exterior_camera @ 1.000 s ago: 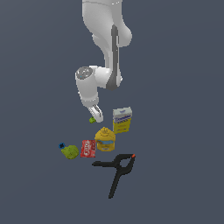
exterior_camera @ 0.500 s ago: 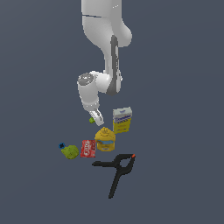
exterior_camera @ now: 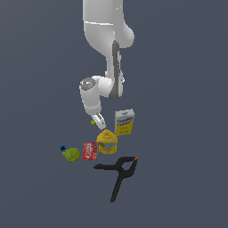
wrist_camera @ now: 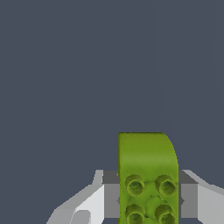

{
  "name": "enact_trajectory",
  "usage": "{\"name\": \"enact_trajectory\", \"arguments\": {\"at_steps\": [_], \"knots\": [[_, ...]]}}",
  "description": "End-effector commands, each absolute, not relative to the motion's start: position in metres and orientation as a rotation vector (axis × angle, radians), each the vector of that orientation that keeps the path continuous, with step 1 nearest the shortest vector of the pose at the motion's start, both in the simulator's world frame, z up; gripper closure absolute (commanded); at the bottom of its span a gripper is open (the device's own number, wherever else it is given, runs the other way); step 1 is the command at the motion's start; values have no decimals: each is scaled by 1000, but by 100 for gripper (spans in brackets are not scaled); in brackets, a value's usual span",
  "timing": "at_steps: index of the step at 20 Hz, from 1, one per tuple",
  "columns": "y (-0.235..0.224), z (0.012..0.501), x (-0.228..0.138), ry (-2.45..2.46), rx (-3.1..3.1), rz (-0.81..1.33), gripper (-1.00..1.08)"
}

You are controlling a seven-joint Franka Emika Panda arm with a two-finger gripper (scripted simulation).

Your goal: Pick up a designated object from a clutter of objects.

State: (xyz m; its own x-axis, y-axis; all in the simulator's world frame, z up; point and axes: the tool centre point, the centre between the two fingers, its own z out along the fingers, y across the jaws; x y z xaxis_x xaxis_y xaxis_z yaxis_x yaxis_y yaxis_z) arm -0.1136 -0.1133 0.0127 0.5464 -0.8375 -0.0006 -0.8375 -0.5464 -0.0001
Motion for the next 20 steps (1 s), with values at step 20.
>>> {"name": "enact_trajectory", "arguments": {"at_steps": [20], "knots": [[-89,35,-102,1496,-2762,0,108]]}}
